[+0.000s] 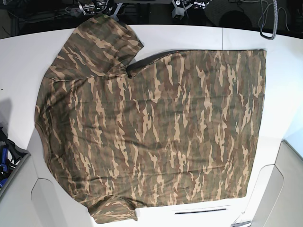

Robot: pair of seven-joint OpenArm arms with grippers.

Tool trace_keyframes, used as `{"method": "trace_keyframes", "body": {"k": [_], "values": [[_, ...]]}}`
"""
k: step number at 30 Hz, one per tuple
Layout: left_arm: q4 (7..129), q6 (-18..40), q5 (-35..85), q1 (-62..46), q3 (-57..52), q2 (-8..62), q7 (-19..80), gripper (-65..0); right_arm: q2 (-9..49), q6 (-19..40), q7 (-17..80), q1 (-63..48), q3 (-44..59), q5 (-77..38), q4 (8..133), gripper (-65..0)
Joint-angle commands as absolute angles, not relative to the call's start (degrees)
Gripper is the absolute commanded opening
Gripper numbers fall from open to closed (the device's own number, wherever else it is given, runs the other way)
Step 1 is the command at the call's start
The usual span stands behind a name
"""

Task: Fold the T-shirt properly

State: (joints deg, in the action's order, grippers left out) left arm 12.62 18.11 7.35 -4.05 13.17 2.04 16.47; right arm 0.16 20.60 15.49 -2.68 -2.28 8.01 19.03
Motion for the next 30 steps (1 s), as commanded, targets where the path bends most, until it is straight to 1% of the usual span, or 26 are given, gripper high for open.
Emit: {"method": "trace_keyframes", "body": {"k": [1,6,9,11,14,18,20,22,25,28,30], "values": [[12.8,18.7,7.4,-4.8,13.2,2.0,16.5,-62.4,0.3,21.4,15.5,-2.7,-2.4,8.1,19.4,-65.0],[13.3,19.0,8.1,-7.1,13.2,2.8,13.8,-62.4,0.6,21.4,15.5,-4.8,-2.4,8.1,21.2,-65.0],[16.5,21.9,10.6,-10.1,13.2,4.2,12.8,-62.4,1.7,21.5,15.5,-8.1,-2.4,8.1,25.0,-65.0],[20.3,23.5,13.1,-12.7,13.2,5.7,13.0,-62.4,2.9,22.0,15.5,-10.9,-2.4,7.9,28.6,-65.0],[28.1,23.8,15.9,-17.5,13.2,7.7,13.6,-62.4,5.1,26.5,15.5,-15.8,-2.4,7.0,35.3,-65.0],[39.6,23.8,17.7,-24.6,13.1,9.9,13.6,-62.4,8.4,31.8,15.9,-22.3,-2.4,0.4,44.3,-65.0],[44.9,23.6,18.1,-28.2,12.9,10.6,14.0,-62.4,9.9,32.2,16.9,-25.2,-2.4,-2.1,48.4,-65.0],[49.5,22.2,18.0,-31.4,12.0,10.7,14.4,-62.4,11.3,32.4,17.8,-27.8,-2.4,-4.0,51.9,-65.0],[55.3,21.7,18.0,-35.5,9.6,10.7,15.4,-62.4,12.7,32.4,21.6,-31.1,-2.4,-8.4,56.9,-65.0],[60.5,21.7,19.1,-39.1,6.1,10.7,17.9,-62.4,13.4,32.5,28.8,-34.0,-2.4,-14.2,61.6,-65.0],[63.7,22.2,20.7,-41.4,3.9,10.7,19.7,-62.4,13.7,33.6,33.0,-36.1,-2.4,-17.8,64.5,-65.0]]}}
